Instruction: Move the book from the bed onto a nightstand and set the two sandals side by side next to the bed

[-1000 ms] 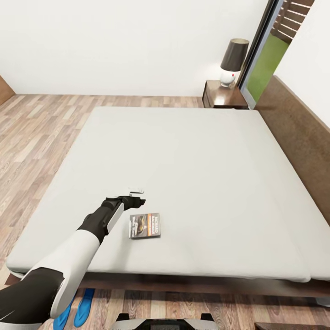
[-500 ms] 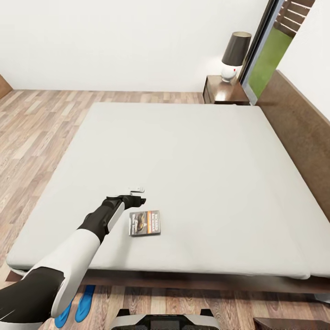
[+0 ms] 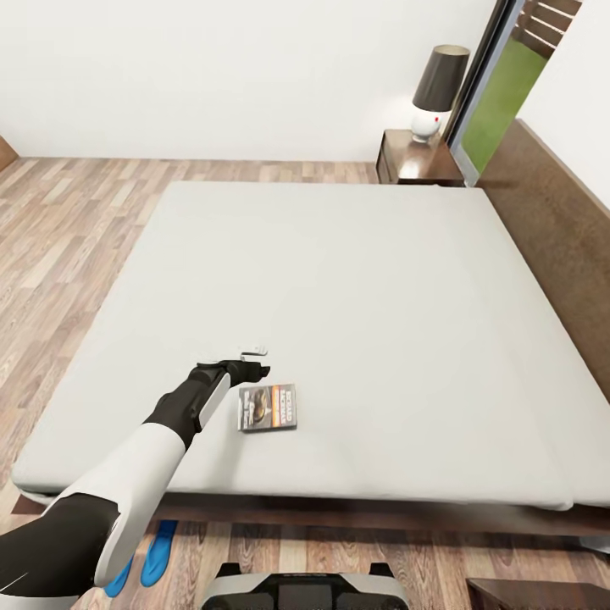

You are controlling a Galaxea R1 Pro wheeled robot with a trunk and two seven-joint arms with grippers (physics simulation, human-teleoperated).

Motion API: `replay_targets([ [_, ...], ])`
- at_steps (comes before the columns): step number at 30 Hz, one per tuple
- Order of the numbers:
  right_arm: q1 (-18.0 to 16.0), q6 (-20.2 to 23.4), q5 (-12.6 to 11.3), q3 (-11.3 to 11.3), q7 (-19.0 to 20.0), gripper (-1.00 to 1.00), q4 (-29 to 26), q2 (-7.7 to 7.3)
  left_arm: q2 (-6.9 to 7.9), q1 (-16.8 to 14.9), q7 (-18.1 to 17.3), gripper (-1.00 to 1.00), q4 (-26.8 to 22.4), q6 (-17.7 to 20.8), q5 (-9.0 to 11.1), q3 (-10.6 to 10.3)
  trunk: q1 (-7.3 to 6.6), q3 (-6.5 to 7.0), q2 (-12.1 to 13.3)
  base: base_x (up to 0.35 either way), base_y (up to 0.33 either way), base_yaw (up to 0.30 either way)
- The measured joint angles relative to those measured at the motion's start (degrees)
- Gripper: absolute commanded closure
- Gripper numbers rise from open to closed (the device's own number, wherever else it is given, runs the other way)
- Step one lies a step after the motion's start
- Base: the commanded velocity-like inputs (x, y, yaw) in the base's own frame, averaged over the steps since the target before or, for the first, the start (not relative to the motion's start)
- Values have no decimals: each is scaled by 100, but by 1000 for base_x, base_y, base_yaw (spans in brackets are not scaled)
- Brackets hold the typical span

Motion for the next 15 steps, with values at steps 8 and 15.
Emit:
replay_targets([
  [8,0,0,0,0,0,-100,0,0,0,0,-1,-100,-7,3,0,-2,0,-73,0,0,0,0],
  [15,1,0,0,-3,0,-100,-3,0,-11,0,-1,-100,-9,6,0,-6,0,-137,0,0,0,0],
])
